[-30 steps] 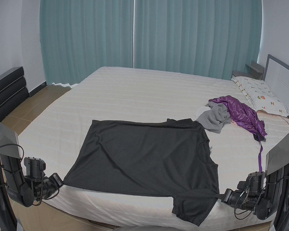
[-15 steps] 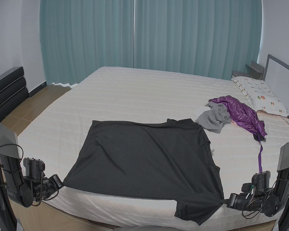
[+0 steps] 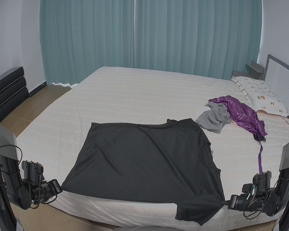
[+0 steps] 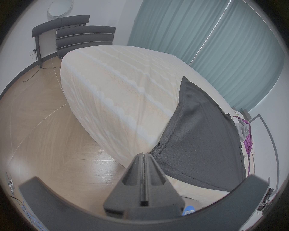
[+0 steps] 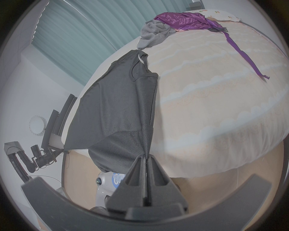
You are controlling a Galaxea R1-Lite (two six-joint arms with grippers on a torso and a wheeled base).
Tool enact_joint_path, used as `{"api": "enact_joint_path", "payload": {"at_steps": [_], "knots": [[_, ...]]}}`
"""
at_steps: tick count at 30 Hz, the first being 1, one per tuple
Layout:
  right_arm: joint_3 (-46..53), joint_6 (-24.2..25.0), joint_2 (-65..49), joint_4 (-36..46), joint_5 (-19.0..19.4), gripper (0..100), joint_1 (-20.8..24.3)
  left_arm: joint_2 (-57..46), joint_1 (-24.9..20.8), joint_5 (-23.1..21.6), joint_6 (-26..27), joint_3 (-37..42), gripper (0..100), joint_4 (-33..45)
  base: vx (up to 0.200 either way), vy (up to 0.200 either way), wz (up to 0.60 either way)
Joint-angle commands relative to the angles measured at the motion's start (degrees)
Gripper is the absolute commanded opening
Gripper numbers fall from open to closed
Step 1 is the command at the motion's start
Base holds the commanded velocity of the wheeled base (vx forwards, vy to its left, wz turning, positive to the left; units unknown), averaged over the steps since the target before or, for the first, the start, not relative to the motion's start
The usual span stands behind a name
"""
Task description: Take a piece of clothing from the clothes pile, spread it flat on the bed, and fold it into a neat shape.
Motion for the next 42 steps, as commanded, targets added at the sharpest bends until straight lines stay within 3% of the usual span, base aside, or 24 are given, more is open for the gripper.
{"api": "enact_joint_path", "payload": {"at_steps": [1, 16, 17, 36, 42], "knots": [[1.0, -0.3, 1.6, -0.2, 0.1, 0, 0.1, 2.5, -0.1, -0.2, -0.3, -1.0, 0, -0.1, 0.000, 0.000, 0.00], [1.0, 0.4, 5.2, -4.9, 1.7, 0, 1.8, 5.2, -0.2, -0.6, -2.6, -4.1, 0, -0.5, 0.000, 0.000, 0.00], [1.0, 0.6, 5.3, -5.5, 1.7, 100, 1.7, 5.1, -0.2, -0.7, -3.2, -4.2, 100, -0.5, 0.000, 0.000, 0.00], [1.0, 19.3, -5.9, -8.3, 3.0, 100, 1.6, -4.7, -0.3, -1.4, -9.0, -4.6, 100, -0.6, 0.000, 0.000, 0.00], [1.0, 21.0, -7.8, -7.7, 2.9, 100, 1.7, -4.4, -0.2, -2.1, -11.2, -5.3, 100, -0.6, 0.000, 0.000, 0.00]]}}
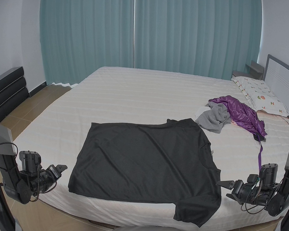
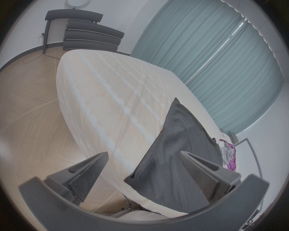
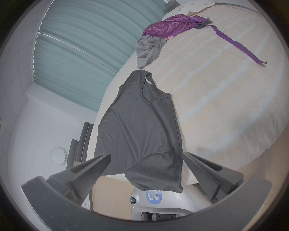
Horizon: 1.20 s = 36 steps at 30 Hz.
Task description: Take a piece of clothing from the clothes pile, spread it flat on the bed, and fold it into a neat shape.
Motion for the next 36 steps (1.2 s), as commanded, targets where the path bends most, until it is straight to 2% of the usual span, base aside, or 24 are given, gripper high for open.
{"api": "enact_joint_path", "payload": {"at_steps": [1, 9, 21, 30, 36], "knots": [[1.0, 0.1, -2.0, 0.1, 0.0, 100, 0.1, -0.7, 0.1, -0.5, -0.5, -0.2, 100, 0.0, 0.000, 0.200, 0.00], [1.0, 0.1, -1.7, 0.0, 0.0, 100, 0.0, -0.4, 0.1, -1.1, -0.7, -0.3, 100, 0.0, 0.000, 0.200, 0.00], [1.0, 0.1, -1.5, 0.1, 0.0, 100, 0.1, -0.4, 0.1, -1.2, -2.5, -0.7, 100, -0.1, 0.000, 0.000, 0.00], [1.0, 0.1, -1.5, 0.2, 0.0, 100, 0.1, -0.3, 0.1, -3.2, -3.5, -0.9, 100, 0.0, 0.000, 0.000, 0.00], [1.0, 0.1, -1.5, 0.2, 0.0, 100, 0.2, -0.7, 0.0, -3.3, -3.4, -1.0, 100, -0.1, 0.200, 0.000, 0.00]]}}
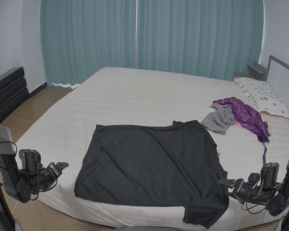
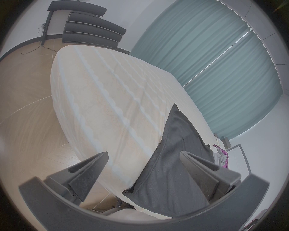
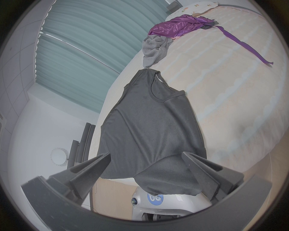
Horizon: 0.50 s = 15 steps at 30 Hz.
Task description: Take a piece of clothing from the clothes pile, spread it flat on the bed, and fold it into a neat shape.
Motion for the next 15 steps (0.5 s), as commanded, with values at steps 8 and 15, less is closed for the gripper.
{"api": "enact_joint_path", "payload": {"at_steps": [8, 15], "knots": [[1.0, 0.0, -0.1, 0.0, 0.1, 100, 0.1, -0.2, -1.3, 0.0, -0.1, -3.3, 100, -0.1, 0.000, 0.000, 0.00], [1.0, 0.0, 0.1, -0.1, 0.1, 100, 0.4, 2.2, -4.0, -0.3, -0.1, -17.1, 100, 3.9, 0.000, 0.000, 0.00]]}}
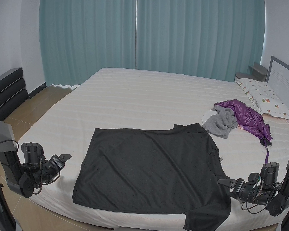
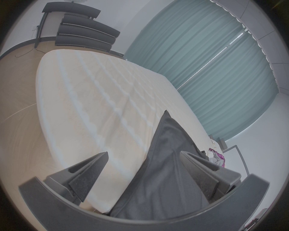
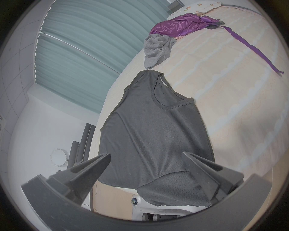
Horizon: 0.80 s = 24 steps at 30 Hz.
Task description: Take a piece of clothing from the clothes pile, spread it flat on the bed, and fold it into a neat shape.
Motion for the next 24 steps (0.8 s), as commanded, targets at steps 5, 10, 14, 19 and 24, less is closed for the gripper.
{"api": "enact_joint_path", "payload": {"at_steps": [5, 10, 14, 19, 24], "knots": [[1.0, 0.0, 0.2, 0.0, 0.0, 100, 0.4, 7.7, -2.7, -5.1, 0.0, -27.5, 100, 13.1, 0.000, 0.000, 0.00], [1.0, 0.0, 0.2, 0.0, 0.0, 100, 0.4, 15.2, -2.7, -8.2, 0.0, -44.4, 100, 22.1, 0.000, 0.000, 0.00], [1.0, 0.0, 0.3, -0.1, 0.0, 100, 0.7, 21.8, -3.2, -8.2, 0.0, -56.1, 100, 25.8, 0.000, 0.000, 0.00], [1.0, 0.1, 0.3, 0.0, 0.0, 100, 1.6, 30.0, -4.3, -8.1, 0.0, -71.0, 100, 33.2, 0.000, 0.000, 0.00], [1.0, 0.1, 0.3, 0.0, 0.0, 100, 1.6, 33.9, -5.6, -7.8, 0.0, -76.9, 100, 33.7, 0.000, 0.000, 0.00]]}}
